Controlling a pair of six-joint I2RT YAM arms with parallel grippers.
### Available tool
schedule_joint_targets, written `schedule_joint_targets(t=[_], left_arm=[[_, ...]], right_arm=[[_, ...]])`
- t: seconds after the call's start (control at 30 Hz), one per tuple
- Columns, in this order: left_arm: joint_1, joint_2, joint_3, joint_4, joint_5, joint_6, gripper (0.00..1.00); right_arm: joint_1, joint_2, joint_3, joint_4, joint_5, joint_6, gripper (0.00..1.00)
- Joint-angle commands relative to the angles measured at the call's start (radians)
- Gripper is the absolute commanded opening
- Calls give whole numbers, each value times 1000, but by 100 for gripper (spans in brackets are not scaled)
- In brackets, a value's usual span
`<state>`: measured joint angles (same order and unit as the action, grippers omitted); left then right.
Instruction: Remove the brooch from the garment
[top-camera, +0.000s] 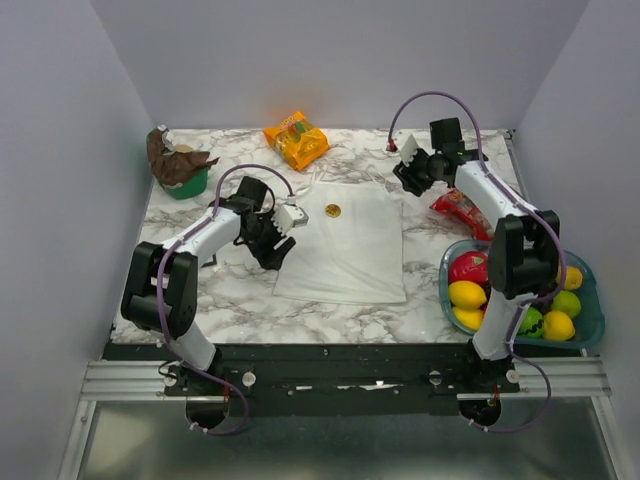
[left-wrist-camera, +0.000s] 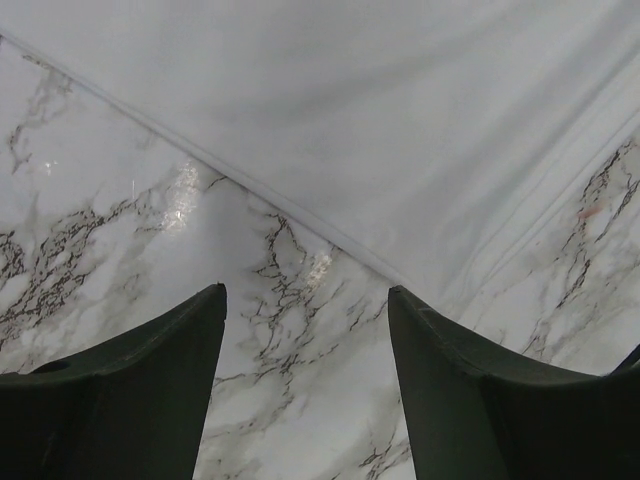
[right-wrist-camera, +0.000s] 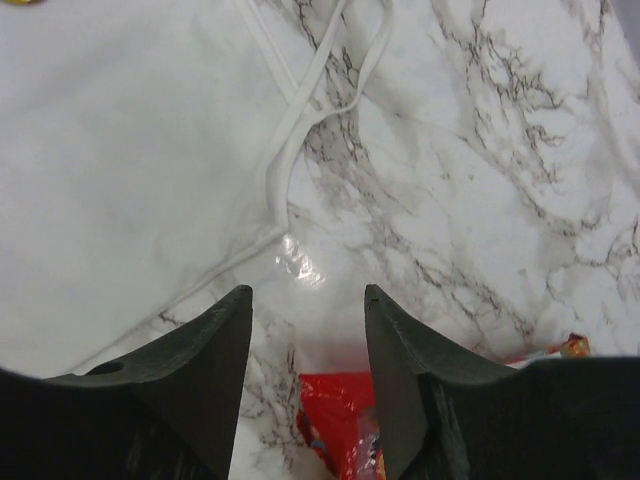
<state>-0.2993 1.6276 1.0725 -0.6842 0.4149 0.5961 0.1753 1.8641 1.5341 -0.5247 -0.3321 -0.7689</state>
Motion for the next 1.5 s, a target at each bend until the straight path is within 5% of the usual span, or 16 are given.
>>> schedule_joint_targets(t=[0.0,0.17,0.57,0.93,1.03,1.1,1.23,1.47], left_arm=[[-21,25,3,0,55,71,72],[-83,52,-34,-2,-30,175,67],[-95,120,-58,-66,-208,220,59],[103,87,-39,-135,-286,327,56],[121,52,18,-169,-205,285,59],[121,19,38,-172,-80,201,74],[121,-21,53,-121,94,-49,76],[100,60,41,-106,170,-263,75]], right_arm=[[27,116,133,-125,7,-82,52],[36,185,204,-187,10,-105,36],[84,273,138,-205,162,-144,36],[138,239,117,-261,188,-96,36],[139,207,112,-252,185,-78,39],[139,182,112,-219,188,-66,43],[139,185,147,-166,194,-40,62],[139,319,302,-187,241,-49,68]])
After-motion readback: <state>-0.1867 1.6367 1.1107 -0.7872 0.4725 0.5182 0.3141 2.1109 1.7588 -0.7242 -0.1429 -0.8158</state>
